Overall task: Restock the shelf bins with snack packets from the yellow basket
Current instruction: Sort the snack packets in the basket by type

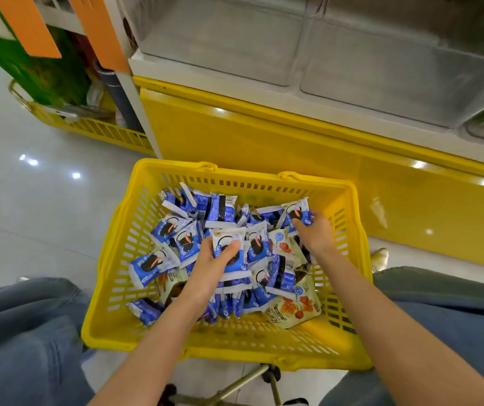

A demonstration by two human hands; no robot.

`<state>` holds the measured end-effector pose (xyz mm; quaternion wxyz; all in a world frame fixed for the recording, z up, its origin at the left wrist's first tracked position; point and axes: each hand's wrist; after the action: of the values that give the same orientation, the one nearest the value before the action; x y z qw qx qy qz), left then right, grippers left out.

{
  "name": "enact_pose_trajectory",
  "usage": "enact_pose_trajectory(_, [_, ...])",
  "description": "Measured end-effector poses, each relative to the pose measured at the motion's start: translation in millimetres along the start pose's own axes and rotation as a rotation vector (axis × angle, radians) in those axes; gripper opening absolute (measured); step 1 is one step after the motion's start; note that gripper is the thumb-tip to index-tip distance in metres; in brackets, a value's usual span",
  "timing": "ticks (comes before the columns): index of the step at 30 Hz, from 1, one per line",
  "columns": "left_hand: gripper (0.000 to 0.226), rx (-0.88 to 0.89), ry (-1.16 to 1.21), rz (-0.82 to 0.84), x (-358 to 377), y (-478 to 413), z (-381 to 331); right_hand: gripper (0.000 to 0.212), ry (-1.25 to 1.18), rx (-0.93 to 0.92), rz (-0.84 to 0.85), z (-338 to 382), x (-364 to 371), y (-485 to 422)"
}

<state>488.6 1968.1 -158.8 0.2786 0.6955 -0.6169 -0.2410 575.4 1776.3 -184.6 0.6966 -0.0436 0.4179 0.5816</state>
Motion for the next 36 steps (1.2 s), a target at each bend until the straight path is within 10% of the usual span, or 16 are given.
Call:
enact_pose_trajectory(6, [0.07, -0.005, -0.052, 0.002, -5.1, 2.7, 0.0, 0.053, 0.199, -0.23, -0.236, -10.1, 0.1, 15.6])
enact_pose_trajectory(12, [0.063, -0.125, -0.112, 0.142, 1.3, 3.0, -3.7, 0.047, 0.073, -0.256, 0.456, 20.0, 29.3, 76.9])
enact_pose_trajectory(17, [0.063, -0.132, -0.162, 0.188, -2.2, 6.3, 2.1, 0.055, -0.048, -0.049, 0.597, 23.4, 15.5, 86.1])
enact_pose_trajectory(20, [0.049, -0.074, -0.159, 0.197, -0.9, 10.2, 0.5, 0.026, -0.165, 0.102, 0.646, 27.2, -2.2, 84.3])
enact_pose_trajectory(24, [0.014, 0.049, -0.053, 0.222, 13.7, 3.4, -20.8, 0.014, -0.241, 0.117, 0.45, 27.5, -30.6, 61.0])
enact_pose_trajectory(29, [0.045, 0.258, -0.286, 0.134, 53.7, -35.7, -55.3, 0.023, -0.181, 0.029, -0.099, 13.7, -65.3, 11.8])
enact_pose_trajectory(36, [0.039, 0.198, -0.462, 0.128, 100.5, -88.2, -52.2, 0.029, 0.358, -0.26, -0.149, 3.4, -59.0, -8.1])
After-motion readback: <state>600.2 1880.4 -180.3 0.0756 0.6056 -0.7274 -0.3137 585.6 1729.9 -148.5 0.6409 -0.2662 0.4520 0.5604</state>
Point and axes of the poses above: each hand's wrist, its own y-axis away from the middle knuckle, its own x-axis out of the palm, z = x × y, and after that the axes turned 2 degrees about y, right-handed
